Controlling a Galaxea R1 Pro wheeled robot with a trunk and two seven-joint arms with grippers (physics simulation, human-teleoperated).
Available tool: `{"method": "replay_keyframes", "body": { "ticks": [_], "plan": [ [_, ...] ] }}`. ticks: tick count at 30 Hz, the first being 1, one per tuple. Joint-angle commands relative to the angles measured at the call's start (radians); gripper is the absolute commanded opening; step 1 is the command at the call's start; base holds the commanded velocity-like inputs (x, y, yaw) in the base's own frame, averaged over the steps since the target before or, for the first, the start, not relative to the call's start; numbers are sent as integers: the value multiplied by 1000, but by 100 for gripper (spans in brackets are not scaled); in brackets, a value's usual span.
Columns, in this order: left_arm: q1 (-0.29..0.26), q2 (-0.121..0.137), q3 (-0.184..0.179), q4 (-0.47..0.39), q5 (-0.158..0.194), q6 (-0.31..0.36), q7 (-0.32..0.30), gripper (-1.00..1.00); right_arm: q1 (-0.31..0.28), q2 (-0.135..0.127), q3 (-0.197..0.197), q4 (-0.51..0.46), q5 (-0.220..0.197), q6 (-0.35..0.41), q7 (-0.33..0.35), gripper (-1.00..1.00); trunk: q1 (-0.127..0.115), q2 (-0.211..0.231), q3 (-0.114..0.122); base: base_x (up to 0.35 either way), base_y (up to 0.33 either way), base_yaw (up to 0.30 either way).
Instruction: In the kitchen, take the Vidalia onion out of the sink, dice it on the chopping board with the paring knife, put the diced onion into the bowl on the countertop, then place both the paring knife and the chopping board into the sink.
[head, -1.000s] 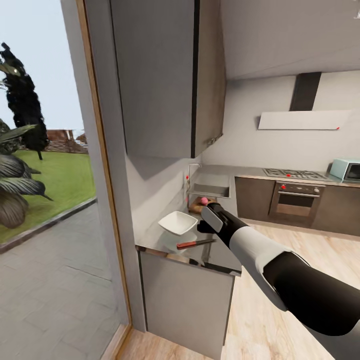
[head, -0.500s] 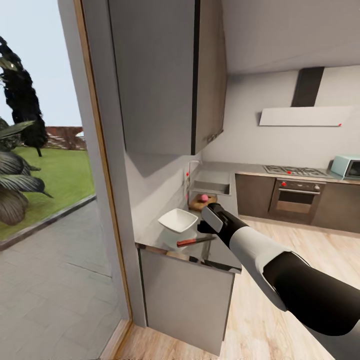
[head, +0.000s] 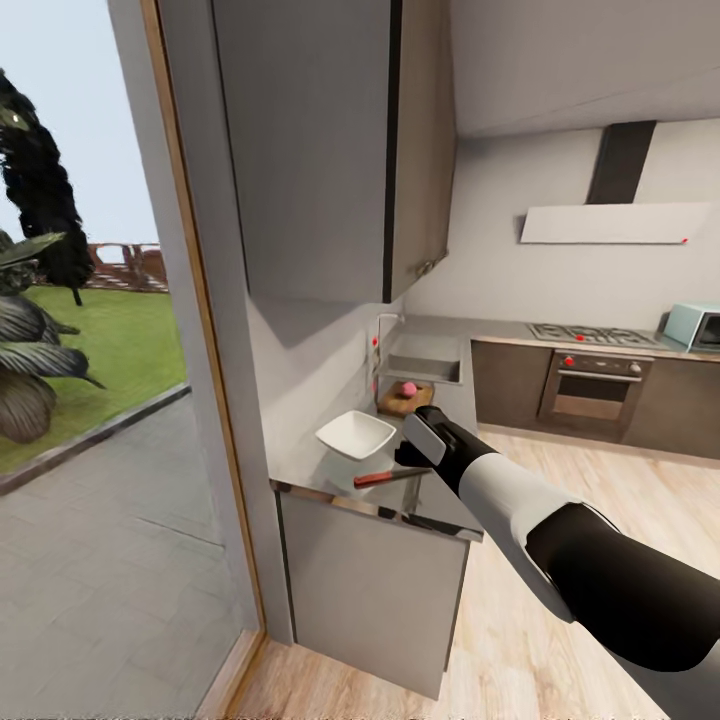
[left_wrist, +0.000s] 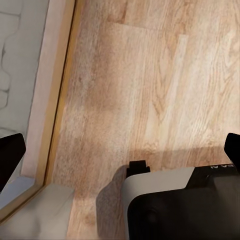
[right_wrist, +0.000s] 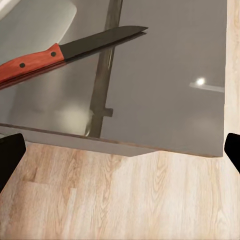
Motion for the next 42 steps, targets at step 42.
{"method": "replay_keyframes", "body": {
  "ticks": [42],
  "plan": [
    [1, -10, -8, 3, 7, -3, 1, 100, 1, 0, -17, 187, -253, -54, -38, 100, 0, -1, -51, 127, 95, 0]
  ]
}}
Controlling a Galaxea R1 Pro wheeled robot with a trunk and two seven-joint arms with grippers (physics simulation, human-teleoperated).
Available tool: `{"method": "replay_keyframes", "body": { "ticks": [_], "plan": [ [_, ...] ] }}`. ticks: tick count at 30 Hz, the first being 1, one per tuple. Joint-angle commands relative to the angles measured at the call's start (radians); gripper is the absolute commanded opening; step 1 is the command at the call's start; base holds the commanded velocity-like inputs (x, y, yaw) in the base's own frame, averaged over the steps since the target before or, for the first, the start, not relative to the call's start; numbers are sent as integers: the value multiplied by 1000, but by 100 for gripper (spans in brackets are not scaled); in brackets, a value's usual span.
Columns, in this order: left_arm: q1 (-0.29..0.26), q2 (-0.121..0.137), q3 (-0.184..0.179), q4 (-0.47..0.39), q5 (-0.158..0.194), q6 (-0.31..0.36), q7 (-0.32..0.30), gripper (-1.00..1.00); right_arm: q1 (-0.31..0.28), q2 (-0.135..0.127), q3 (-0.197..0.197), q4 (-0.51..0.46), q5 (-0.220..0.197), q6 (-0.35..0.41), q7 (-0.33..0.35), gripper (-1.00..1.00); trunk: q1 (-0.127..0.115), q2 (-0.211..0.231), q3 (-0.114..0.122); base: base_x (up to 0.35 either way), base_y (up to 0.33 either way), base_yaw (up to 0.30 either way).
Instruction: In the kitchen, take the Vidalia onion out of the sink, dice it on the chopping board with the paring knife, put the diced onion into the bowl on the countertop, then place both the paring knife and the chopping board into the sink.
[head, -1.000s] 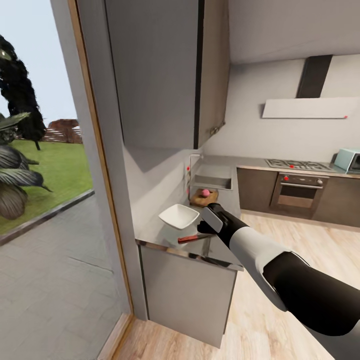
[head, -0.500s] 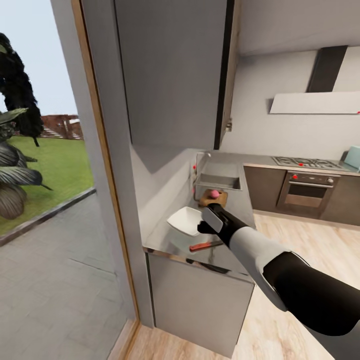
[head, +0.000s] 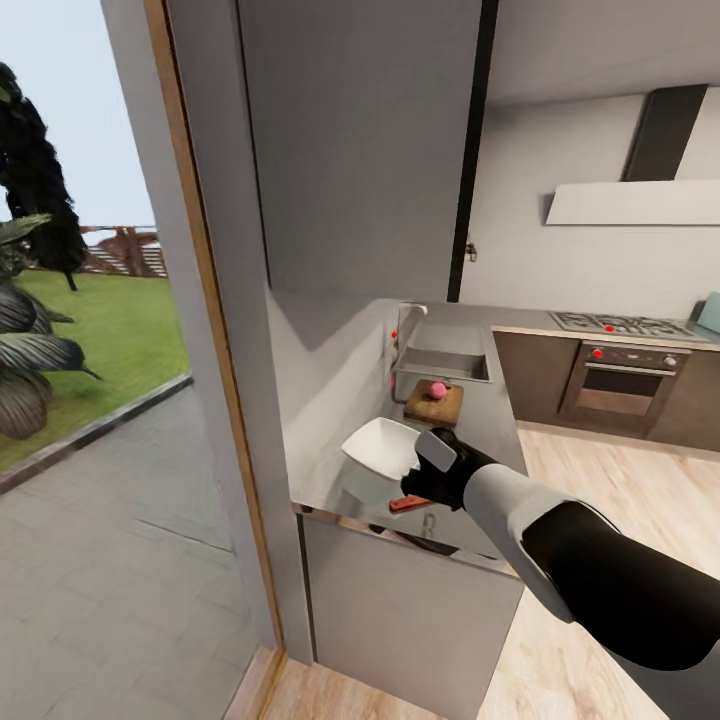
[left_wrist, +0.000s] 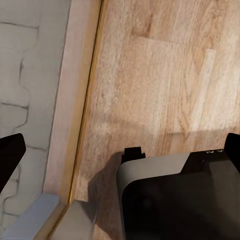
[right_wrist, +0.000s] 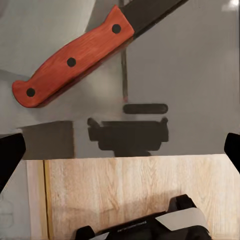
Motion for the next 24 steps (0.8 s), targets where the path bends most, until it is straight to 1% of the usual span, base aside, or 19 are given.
{"method": "replay_keyframes", "body": {
  "ticks": [1, 9, 12, 16, 22, 24],
  "plan": [
    [-2, -1, -8, 3, 8, -6, 0, 100, -1, 0, 6, 2, -8, 2, -6, 100, 1, -2, -2, 2, 1, 0],
    [-1, -1, -8, 3, 8, -6, 0, 100, -1, 0, 5, 10, -13, -3, -6, 100, 1, -2, -2, 0, 0, 0],
    [-1, -1, -8, 3, 8, -6, 0, 100, -1, 0, -6, 9, -13, -4, -6, 100, 1, -2, -2, 0, 0, 0],
    [-1, -1, -8, 3, 8, -6, 0, 100, -1, 0, -37, 9, -14, -4, -7, 100, 1, -2, -2, 0, 0, 0],
    [-1, -1, -8, 3, 8, -6, 0, 100, -1, 0, -39, 10, -14, -7, -9, 100, 1, -2, -5, 0, 0, 0],
    [-1, -1, -8, 3, 8, -6, 0, 100, -1, 0, -39, 12, -14, -34, -26, 100, 1, -2, -7, 0, 0, 0]
  ]
}}
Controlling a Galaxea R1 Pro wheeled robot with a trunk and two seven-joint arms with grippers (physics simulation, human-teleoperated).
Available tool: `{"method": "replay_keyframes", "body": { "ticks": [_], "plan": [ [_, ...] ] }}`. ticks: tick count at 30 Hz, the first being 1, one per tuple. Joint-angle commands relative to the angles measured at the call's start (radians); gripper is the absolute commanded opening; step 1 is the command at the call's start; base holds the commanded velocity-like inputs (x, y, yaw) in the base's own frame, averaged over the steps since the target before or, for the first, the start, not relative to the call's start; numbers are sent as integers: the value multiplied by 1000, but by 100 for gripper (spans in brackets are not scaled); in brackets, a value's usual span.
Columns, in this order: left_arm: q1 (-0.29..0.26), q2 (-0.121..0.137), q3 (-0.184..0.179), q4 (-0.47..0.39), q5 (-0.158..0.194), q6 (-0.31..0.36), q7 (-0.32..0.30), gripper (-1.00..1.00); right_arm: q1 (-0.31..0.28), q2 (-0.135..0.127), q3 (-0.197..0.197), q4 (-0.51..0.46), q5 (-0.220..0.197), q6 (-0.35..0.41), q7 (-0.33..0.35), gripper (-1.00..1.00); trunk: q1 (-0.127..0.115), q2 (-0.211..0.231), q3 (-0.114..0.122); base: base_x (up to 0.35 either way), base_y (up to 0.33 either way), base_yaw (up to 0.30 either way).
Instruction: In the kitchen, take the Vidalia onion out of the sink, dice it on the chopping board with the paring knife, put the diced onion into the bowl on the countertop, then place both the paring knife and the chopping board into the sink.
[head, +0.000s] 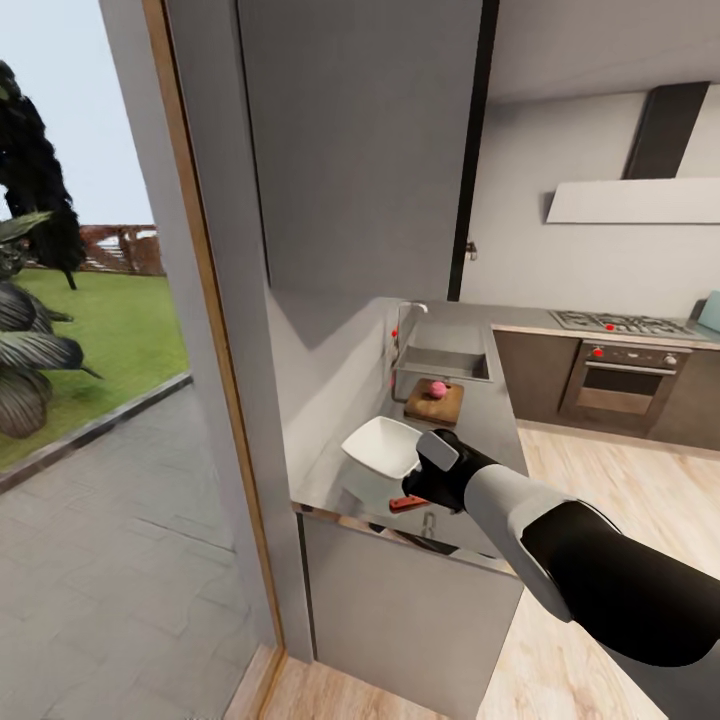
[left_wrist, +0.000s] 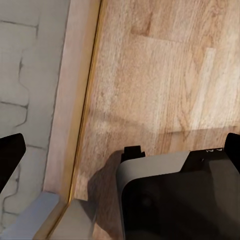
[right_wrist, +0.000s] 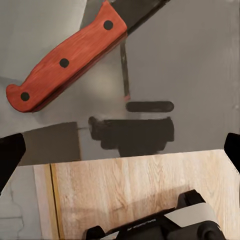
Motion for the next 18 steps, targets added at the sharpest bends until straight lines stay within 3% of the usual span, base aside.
{"method": "replay_keyframes", "body": {
  "ticks": [1, 6, 11, 18],
  "plan": [
    [-1, -1, -8, 3, 8, -6, 0, 100, -1, 0, 5, -1, -5, -2, -14, 100, 1, -2, -3, 0, 0, 0],
    [-1, -5, -8, 4, 8, -6, 0, 100, -1, 0, -31, -3, -8, -26, -82, 100, 1, -2, -4, 0, 0, 0],
    [-1, -11, -8, 4, 9, -6, 0, 100, -1, 0, -139, -6, -14, -31, -127, 100, 1, -2, -5, 0, 0, 0],
    [-2, -12, -8, 3, 9, -6, 0, 100, -1, 0, -164, -9, -16, -33, -154, 100, 1, -2, -5, 0, 0, 0]
  ]
}}
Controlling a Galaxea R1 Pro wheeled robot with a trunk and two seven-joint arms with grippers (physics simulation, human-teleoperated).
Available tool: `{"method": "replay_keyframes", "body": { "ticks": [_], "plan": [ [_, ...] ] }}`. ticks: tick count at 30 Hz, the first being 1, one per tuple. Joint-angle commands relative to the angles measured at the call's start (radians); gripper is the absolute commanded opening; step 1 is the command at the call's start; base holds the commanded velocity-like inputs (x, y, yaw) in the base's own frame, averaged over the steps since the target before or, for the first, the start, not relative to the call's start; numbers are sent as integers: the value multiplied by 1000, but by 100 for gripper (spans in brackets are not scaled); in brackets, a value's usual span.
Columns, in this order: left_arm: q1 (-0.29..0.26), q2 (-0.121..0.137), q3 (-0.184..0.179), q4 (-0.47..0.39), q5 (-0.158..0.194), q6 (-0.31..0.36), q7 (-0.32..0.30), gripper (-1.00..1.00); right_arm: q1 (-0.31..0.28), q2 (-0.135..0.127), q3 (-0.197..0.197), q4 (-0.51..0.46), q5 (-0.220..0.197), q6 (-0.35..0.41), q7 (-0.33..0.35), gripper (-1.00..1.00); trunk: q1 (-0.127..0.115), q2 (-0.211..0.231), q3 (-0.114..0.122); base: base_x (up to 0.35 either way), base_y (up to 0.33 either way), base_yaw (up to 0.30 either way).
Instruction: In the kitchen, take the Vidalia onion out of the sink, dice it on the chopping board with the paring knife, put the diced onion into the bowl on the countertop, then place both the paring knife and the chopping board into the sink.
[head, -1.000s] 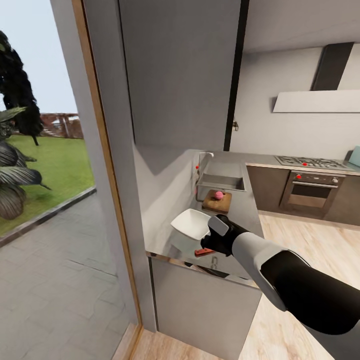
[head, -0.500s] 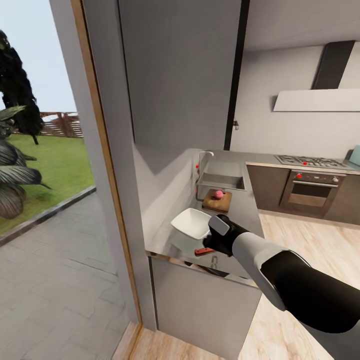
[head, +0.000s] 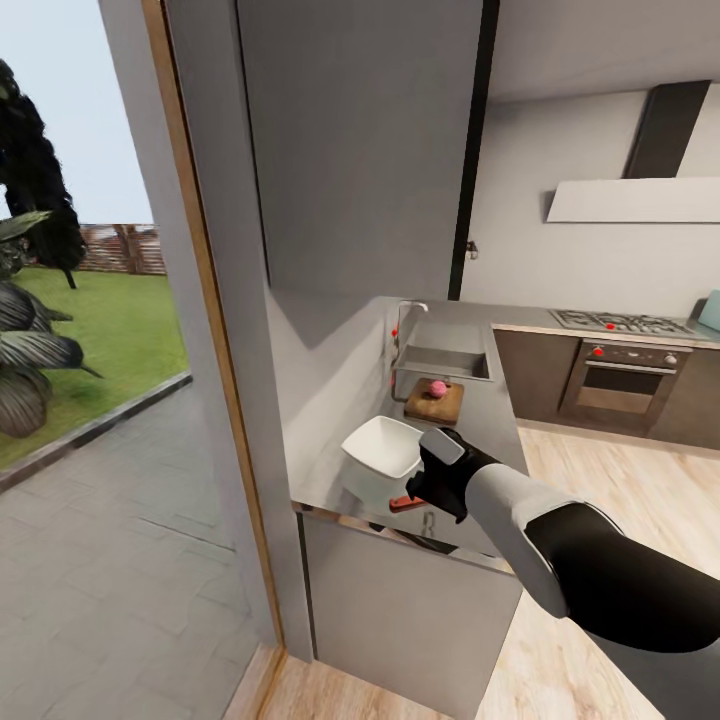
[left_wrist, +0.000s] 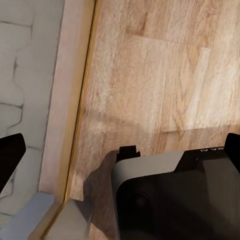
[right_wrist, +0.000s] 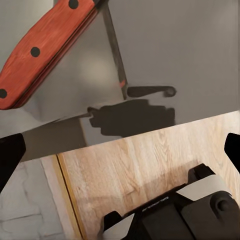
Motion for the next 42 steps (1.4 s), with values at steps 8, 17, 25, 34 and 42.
{"method": "replay_keyframes", "body": {
  "ticks": [8, 17, 25, 34, 42],
  "plan": [
    [-1, -1, -8, 5, 7, -7, 0, 100, -1, 0, 2, -1, -5, 5, -9, 100, 1, -2, -2, 32, 0, 0],
    [-1, -3, -8, 4, 6, -8, 0, 100, -1, 0, 2, 0, -5, 3, -9, 100, 1, -2, -2, 184, 0, 0],
    [-1, -8, -8, 4, 7, -7, 0, 100, -1, 0, 2, 1, -3, 3, -9, 100, 1, -2, -2, 144, 0, 0],
    [-1, -9, -8, 4, 7, -7, 0, 100, -1, 0, 2, 2, -4, 2, -8, 100, 1, -2, -2, 12, 0, 0],
    [-1, -9, -8, 4, 7, -7, 0, 100, -1, 0, 2, 2, -5, 2, -6, 100, 1, -2, -4, 1, 0, 0]
  ]
}}
